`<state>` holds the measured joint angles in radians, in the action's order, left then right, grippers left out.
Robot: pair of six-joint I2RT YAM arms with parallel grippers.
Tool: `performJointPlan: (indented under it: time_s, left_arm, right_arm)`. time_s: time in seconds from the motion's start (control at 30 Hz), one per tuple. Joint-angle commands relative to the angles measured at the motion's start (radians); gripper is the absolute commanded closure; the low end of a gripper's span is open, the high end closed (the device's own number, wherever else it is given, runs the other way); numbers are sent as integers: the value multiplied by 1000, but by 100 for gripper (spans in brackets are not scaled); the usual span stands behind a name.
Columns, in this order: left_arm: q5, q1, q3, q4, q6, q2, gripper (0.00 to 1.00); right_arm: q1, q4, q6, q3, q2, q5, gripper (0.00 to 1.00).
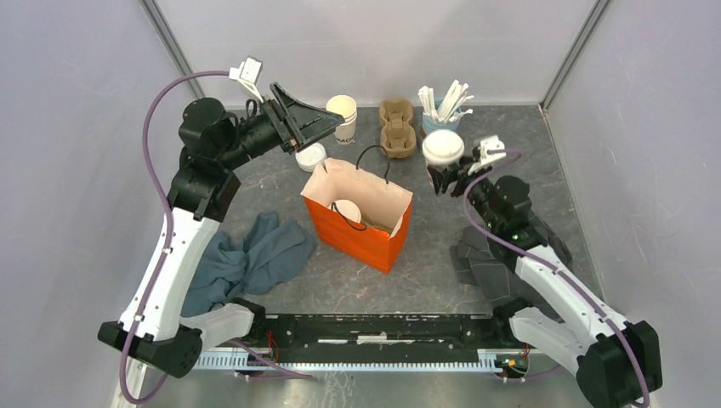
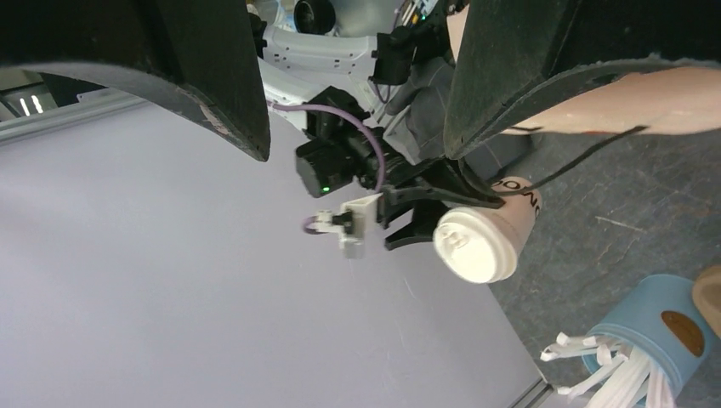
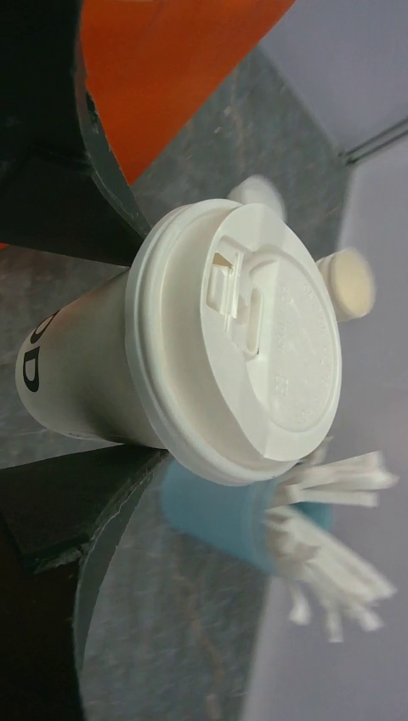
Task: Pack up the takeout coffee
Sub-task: Place the coffee cup at the center of the board.
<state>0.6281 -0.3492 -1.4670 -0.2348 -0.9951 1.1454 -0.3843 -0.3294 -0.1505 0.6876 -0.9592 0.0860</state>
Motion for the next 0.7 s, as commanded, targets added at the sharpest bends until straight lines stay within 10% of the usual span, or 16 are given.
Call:
performJointPlan:
  time_s: [0.0,0.67]
  left_arm:
    - [23,0,-32,-120,81,-63,20]
    - [26,-1,77,-256,142,-172,21]
  right_arm:
    - [2,-265,51,-196,65,-131,23]
    - [2,-1058,83,-643,-254,-94,22]
